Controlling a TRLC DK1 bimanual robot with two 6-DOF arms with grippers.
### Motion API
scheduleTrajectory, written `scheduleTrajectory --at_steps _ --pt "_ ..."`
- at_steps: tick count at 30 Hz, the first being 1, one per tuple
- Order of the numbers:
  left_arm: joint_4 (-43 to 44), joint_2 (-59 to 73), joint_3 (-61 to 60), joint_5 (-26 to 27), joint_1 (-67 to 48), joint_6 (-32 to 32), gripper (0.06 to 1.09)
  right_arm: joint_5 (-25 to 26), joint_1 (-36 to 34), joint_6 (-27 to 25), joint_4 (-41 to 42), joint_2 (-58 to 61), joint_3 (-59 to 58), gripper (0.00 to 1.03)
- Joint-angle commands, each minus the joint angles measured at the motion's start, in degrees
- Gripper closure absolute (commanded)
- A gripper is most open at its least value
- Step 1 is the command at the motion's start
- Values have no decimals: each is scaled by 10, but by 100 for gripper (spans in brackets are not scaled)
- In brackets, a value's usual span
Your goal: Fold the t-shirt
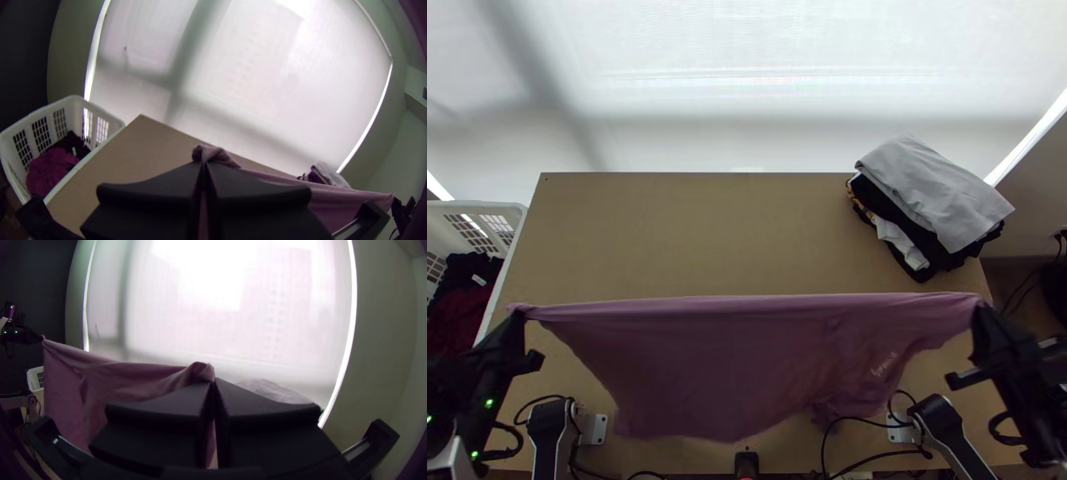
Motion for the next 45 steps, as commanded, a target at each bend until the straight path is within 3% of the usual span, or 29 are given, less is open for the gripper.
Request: scheduleTrajectory --at_steps 1,9,22,33,45 --pt "37 -8 -60 -16 2 -5 105 13 11 26 43 -19 -60 100" --pt "161 71 -123 -15 2 -5 105 13 39 28 196 43 -168 100" --pt "299 316 -124 -30 -47 -6 105 13 18 64 430 309 -182 100" --pt "400 507 -90 -31 -79 -5 105 -27 -56 84 516 511 -125 100" --pt "456 661 -22 -31 -79 -4 105 -32 -89 87 579 674 -69 100"
